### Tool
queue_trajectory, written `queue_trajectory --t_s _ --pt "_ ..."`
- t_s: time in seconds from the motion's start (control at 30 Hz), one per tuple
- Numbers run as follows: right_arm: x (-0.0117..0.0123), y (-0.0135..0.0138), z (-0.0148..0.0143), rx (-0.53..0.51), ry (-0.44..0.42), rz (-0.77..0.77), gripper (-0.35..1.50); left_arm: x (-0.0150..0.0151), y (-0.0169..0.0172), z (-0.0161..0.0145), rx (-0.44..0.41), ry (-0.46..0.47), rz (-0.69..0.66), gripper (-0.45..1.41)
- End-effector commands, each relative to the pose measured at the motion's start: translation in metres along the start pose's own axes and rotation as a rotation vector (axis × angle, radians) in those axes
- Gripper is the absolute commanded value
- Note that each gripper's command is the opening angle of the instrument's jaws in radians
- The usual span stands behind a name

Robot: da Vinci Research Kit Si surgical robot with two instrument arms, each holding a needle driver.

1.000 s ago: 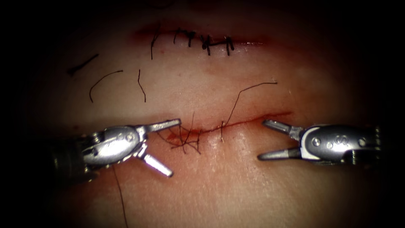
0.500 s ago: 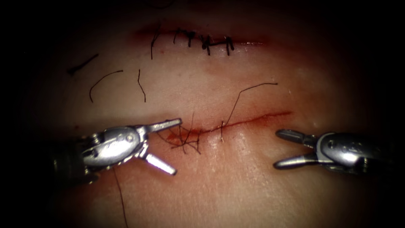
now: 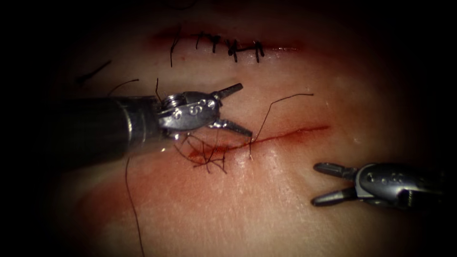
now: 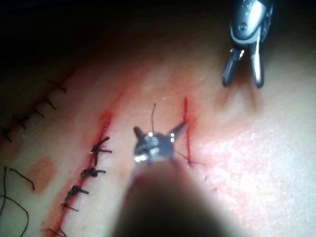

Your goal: Wound Closure

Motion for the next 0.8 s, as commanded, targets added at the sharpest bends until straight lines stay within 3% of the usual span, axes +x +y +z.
queue_trajectory --t_s 0.03,0.2,0.4,0.63,0.8 --pt "0.0000 -0.0008 0.0011 0.001 0.003 0.003 1.09 0.0003 -0.0007 0.0020 0.006 0.003 -0.006 0.93" --pt "0.0006 -0.0019 0.0016 -0.007 0.002 -0.002 1.09 0.0023 -0.0025 0.0064 0.040 -0.010 -0.025 0.89" --pt "0.0008 -0.0031 0.0007 -0.032 -0.053 -0.013 1.11 0.0034 -0.0041 0.0120 0.048 -0.116 -0.031 0.73" --pt "0.0000 -0.0039 0.0004 -0.062 -0.105 -0.016 1.21 0.0011 -0.0042 0.0157 0.021 -0.256 0.012 0.63" --pt "-0.0002 -0.0043 0.0005 -0.063 -0.107 -0.020 1.21 -0.0004 -0.0041 0.0165 -0.002 -0.334 0.028 0.61"
